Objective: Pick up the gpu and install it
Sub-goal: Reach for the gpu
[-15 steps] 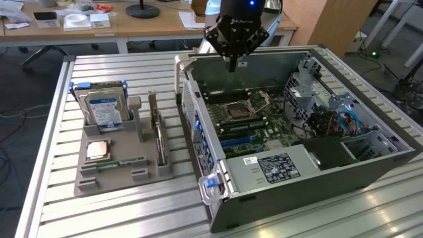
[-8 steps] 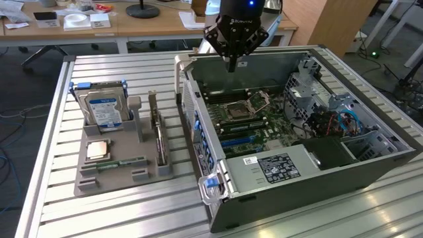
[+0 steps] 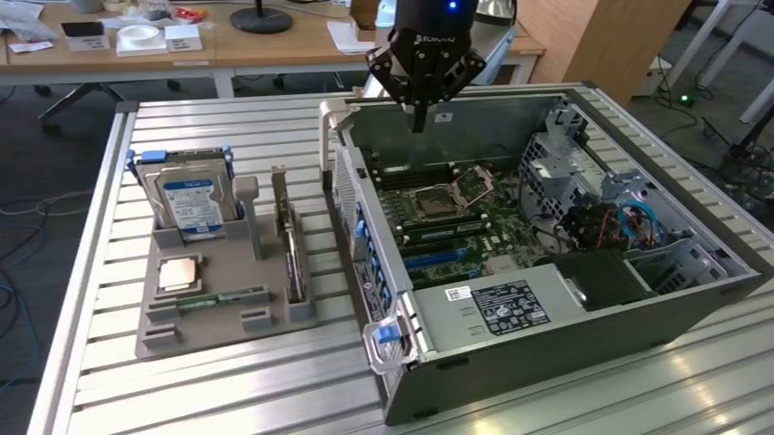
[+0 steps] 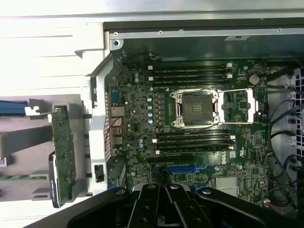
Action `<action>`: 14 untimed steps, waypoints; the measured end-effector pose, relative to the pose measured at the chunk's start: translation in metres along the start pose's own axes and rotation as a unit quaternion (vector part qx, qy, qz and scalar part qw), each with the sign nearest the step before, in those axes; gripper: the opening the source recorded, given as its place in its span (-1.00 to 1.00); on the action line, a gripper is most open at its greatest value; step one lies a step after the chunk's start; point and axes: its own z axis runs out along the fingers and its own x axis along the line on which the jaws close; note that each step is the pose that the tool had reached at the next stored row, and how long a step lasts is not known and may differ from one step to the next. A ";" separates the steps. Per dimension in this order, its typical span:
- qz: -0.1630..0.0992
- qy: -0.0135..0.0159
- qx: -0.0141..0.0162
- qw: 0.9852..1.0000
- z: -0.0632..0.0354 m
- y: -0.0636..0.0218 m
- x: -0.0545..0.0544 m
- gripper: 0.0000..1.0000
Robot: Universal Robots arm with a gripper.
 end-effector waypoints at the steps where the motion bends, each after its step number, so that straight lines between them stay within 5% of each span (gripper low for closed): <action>1: 0.000 0.000 0.000 1.000 0.0000 -0.0001 0.001 -0.79; 14: 0.000 0.000 0.000 1.000 -0.0002 -0.0012 0.016 -0.79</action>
